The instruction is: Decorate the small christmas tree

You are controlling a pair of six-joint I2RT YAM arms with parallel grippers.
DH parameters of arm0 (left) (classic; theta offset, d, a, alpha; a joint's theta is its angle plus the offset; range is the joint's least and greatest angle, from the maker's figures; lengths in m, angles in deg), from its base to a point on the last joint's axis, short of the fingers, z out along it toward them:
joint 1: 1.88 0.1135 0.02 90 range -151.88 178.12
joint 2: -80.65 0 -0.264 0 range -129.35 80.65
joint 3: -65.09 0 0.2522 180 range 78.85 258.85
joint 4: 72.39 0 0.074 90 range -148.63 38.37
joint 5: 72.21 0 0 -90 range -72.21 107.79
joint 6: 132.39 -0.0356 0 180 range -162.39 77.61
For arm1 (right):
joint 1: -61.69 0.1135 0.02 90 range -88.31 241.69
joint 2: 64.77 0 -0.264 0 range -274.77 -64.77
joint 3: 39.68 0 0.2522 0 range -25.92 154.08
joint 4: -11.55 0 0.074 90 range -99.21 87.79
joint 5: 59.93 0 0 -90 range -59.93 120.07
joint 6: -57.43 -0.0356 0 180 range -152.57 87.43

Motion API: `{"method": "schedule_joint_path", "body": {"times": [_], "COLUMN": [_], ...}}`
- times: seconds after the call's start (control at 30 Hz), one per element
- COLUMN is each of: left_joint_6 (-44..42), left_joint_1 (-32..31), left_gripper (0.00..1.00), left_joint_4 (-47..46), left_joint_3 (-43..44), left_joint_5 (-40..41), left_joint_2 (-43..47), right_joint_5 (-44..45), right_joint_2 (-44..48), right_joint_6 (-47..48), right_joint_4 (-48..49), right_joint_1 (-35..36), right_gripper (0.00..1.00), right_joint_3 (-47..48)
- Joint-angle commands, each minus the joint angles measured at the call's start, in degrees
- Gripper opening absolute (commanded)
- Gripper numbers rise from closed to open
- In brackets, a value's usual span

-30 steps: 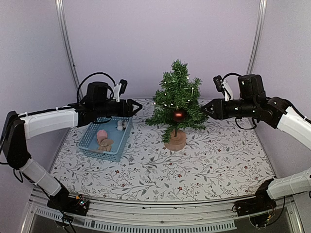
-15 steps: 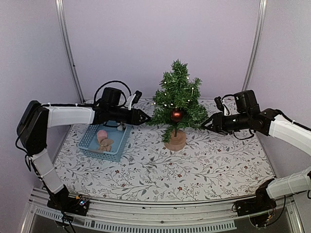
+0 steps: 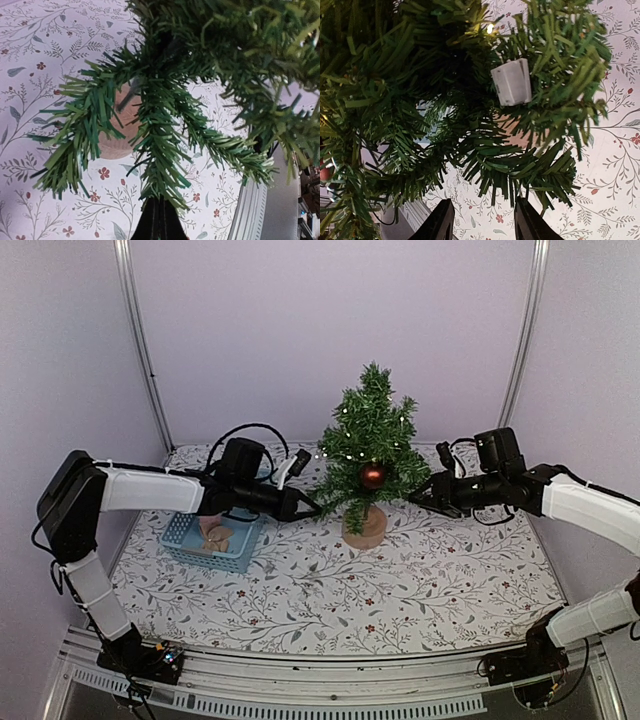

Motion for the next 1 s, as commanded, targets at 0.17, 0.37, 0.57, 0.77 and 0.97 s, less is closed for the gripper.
{"method": "schedule_joint_path", "body": {"times": [0.17, 0.37, 0.57, 0.77, 0.97], "left_joint_6": [0.98, 3.90, 9.95, 10.79, 8.44], "left_joint_1": [-5.12, -9.94, -12.71, -15.18, -15.72], "left_gripper": [0.00, 0.00, 0.01, 0.08, 0.34], "left_joint_4": [-4.61, -8.19, -14.28, -20.41, -16.87], "left_joint_3": [-2.51, -2.26, -4.05, -6.53, -7.53], "left_joint_5": [-0.03, 2.10, 8.80, 10.87, 11.12], "left_joint_2": [2.56, 1.74, 2.61, 3.90, 6.80], "right_joint_5": [1.35, 1.47, 0.86, 0.54, 0.45], "right_joint_2": [0.76, -0.08, -1.27, -2.77, -2.69], "right_joint_6": [1.12, 1.39, 1.80, 1.85, 2.23], "right_joint_4": [-1.11, -1.07, 0.55, 2.39, 2.52], "right_joint_1": [-3.57, -4.63, -4.84, -5.29, -5.89], "right_gripper": [0.49, 0.48, 0.46, 0.44, 0.44], "right_joint_3": [2.49, 3.03, 3.55, 4.46, 3.91]}}
